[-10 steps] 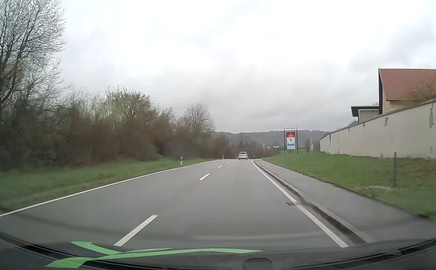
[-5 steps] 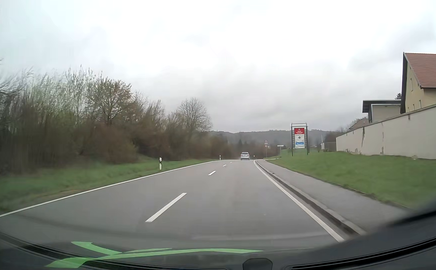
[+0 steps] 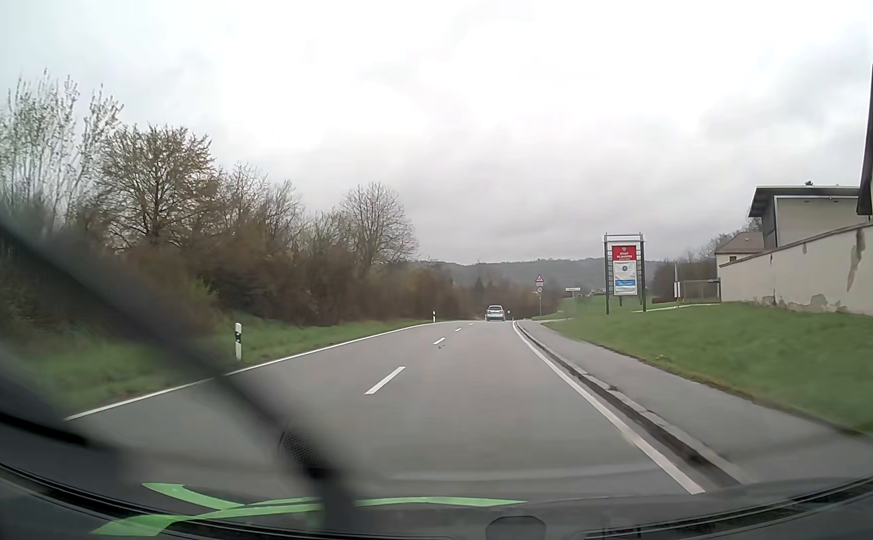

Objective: Follow the waypoints while adhering to traffic rules and regulations

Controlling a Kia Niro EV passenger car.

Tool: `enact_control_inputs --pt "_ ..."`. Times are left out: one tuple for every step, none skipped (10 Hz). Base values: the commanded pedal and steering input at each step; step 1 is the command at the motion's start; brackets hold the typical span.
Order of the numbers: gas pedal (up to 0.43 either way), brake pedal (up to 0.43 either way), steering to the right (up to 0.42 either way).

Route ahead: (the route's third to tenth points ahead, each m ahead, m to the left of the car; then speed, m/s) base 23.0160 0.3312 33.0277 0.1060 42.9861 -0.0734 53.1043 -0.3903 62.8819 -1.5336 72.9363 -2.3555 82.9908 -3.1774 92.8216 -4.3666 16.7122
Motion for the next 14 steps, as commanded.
enact_control_inputs --pt "0.0 0.0 0.002" --pt "0.0 0.0 0.004" --pt "0.0 0.0 0.004" --pt "0.0 0.0 0.004" --pt "0.0 0.0 0.004" --pt "0.0 0.0 0.004" --pt "0.0 0.0 0.005" --pt "0.0 0.0 0.006" --pt "0.0 0.0 0.009" --pt "0.0 0.0 0.009" --pt "0.0 0.0 0.009" --pt "0.0 0.0 0.009" --pt "0.0 0.0 0.009" --pt "0.0 0.0 0.008"
